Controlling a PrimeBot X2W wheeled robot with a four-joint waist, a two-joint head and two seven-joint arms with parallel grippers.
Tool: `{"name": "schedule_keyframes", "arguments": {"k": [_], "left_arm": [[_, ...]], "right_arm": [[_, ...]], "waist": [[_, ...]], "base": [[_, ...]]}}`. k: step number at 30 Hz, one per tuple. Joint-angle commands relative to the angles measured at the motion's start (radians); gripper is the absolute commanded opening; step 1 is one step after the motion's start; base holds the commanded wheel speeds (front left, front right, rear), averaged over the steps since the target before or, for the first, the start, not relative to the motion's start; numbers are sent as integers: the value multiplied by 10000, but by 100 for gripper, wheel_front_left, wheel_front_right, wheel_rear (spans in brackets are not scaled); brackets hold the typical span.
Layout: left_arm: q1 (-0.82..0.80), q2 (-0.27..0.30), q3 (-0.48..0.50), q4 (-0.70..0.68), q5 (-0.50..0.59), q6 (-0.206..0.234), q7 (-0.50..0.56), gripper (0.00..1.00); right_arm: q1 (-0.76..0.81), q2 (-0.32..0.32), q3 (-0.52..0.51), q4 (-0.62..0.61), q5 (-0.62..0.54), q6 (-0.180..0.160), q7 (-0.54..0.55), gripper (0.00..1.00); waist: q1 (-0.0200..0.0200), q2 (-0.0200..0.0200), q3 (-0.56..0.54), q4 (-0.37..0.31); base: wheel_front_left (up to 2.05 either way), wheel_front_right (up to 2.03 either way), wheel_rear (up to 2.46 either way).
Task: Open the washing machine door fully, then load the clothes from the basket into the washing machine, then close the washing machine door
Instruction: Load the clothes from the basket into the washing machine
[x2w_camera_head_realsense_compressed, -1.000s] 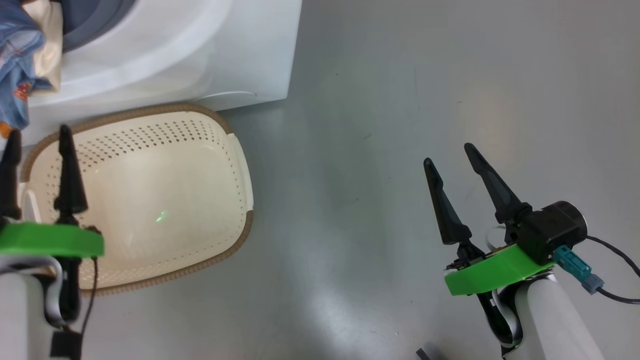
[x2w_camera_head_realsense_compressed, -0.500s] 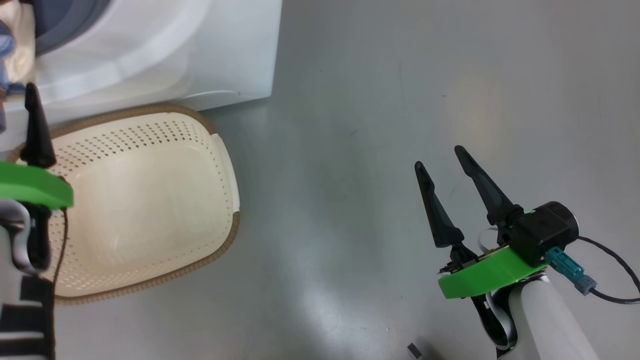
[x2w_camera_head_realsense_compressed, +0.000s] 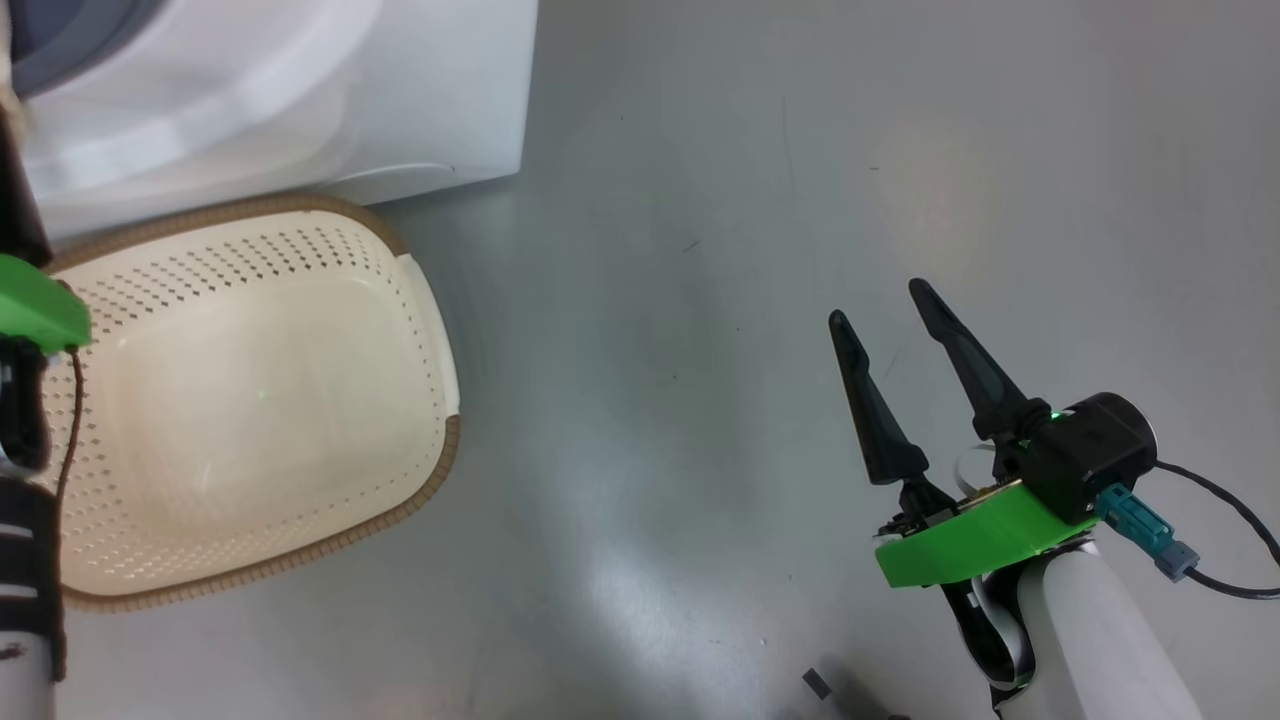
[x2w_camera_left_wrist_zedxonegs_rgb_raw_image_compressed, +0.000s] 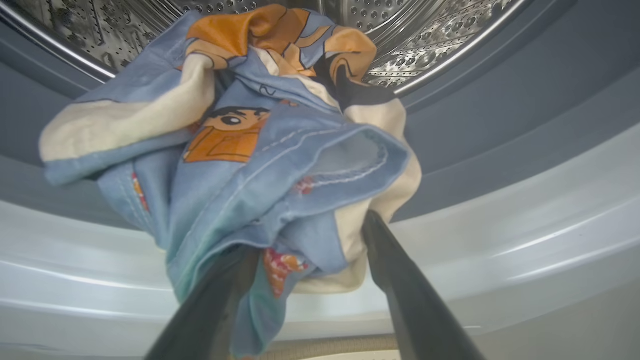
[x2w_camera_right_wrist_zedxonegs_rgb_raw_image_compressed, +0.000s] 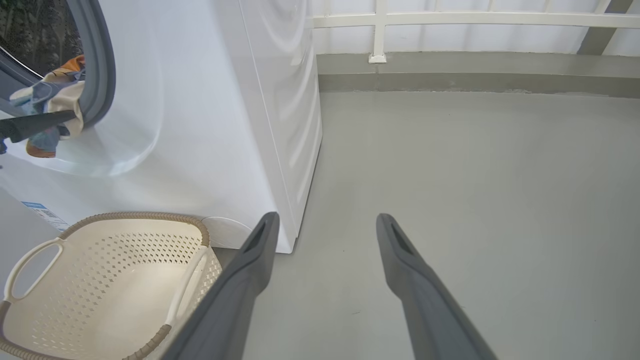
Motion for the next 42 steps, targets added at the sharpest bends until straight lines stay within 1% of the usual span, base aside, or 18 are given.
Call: {"name": "schedule_keyframes", "arguments": {"k": [1, 10, 11, 12, 13, 14, 15, 16, 17, 18, 26, 31, 37, 42], "left_arm": [[-166, 549, 156, -61, 45, 31, -57, 100], [-694, 640, 34, 683, -51, -57, -238, 100], [-742, 647, 23, 754, -68, -71, -257, 96], [-787, 659, 12, 825, -83, -85, -275, 90], [-830, 670, 0, 895, -97, -99, -293, 74], [-830, 670, 0, 895, -97, -99, -293, 74], [-871, 680, -12, 965, -111, -112, -310, 66], [-912, 690, -24, 1034, -127, -127, -324, 34], [-952, 698, -35, 1103, -146, -142, -337, 5], [-990, 704, -46, 1170, -167, -160, -350, 0], [-1197, 790, -155, 1549, -300, -299, -467, 0], [-1451, 980, -228, 1304, -278, -360, -592, 0], [-2122, 1433, -411, 940, -116, -410, -563, 0], [-3000, 1949, -742, 856, 76, -485, 0, 0]], "right_arm": [[73, 17, 237, -233, 72, 27, -48, 100], [18, 17, 234, -225, 113, 27, -48, 100], [15, 17, 233, -223, 112, 27, -48, 100], [10, 17, 233, -221, 112, 27, -48, 100], [6, 17, 232, -220, 111, 27, -48, 100], [6, 17, 232, -220, 111, 27, -48, 100], [2, 17, 227, -219, 111, 27, -48, 100], [-2, 17, 223, -217, 107, 27, -48, 100], [-6, 17, 218, -215, 103, 27, -48, 100], [-8, 17, 214, -214, 100, 27, -48, 100], [-3, 17, 198, -200, 86, 27, -48, 100], [-5, 17, 214, -238, 122, 27, -48, 100], [-65, 17, 271, -289, 192, 27, -48, 100], [-138, 17, 337, -338, 301, 27, -48, 100]], "waist": [[0, 0, 32, -12], [0, 0, 116, -13], [0, 0, 122, -9], [0, 0, 128, -7], [0, 0, 134, -4], [0, 0, 134, -4], [0, 0, 140, 1], [0, 0, 147, 6], [0, 0, 152, 11], [0, 0, 155, 16], [0, 0, 138, 52], [0, 0, 155, 77], [0, 0, 397, 21], [0, 0, 666, -98]], "base": [[0, 0, 0], [0, 0, 0], [0, 0, 0], [0, 0, 0], [0, 0, 0], [0, 0, 0], [0, 0, 0], [0, 0, 0], [0, 0, 0], [0, 0, 0], [0, 0, 0], [0, 0, 0], [0, 0, 0], [0, 0, 0]]}}
